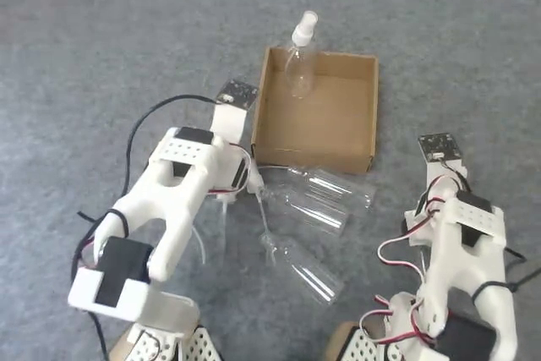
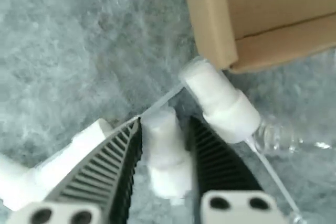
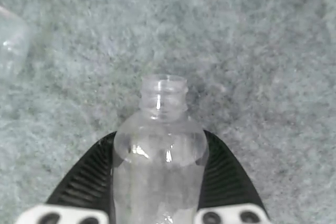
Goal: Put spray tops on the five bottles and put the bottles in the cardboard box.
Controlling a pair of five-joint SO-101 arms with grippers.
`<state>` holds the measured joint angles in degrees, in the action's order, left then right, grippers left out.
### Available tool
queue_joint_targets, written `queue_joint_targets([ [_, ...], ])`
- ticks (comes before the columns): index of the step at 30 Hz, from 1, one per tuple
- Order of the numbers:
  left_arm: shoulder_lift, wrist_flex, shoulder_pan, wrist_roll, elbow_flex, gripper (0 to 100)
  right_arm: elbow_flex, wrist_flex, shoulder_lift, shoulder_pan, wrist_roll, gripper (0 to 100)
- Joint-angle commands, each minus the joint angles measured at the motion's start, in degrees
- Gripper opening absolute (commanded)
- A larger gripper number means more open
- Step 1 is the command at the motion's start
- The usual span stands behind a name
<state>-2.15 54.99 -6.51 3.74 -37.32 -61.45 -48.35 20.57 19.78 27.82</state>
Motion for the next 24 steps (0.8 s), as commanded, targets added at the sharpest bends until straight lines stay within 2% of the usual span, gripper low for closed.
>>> queue_joint_targets([
  [1, 0.70, -0.88, -0.26, 0.00, 0.31, 8, -1.05, 1.27, -0.04, -0.48, -0.70, 0.6],
  [10, 0.62, -0.44, -0.26, -0.26, -1.10, 8, -1.23, 1.27, 0.04, -0.48, -0.70, 0.6],
  [16, 0.97, -0.88, -0.26, 0.00, -2.42, 14, -1.23, 1.27, -0.13, -0.48, -0.70, 0.6],
  [24, 1.49, -0.62, -0.26, -0.26, -1.45, 5, -1.23, 1.27, -0.13, -0.48, -0.53, 0.6],
])
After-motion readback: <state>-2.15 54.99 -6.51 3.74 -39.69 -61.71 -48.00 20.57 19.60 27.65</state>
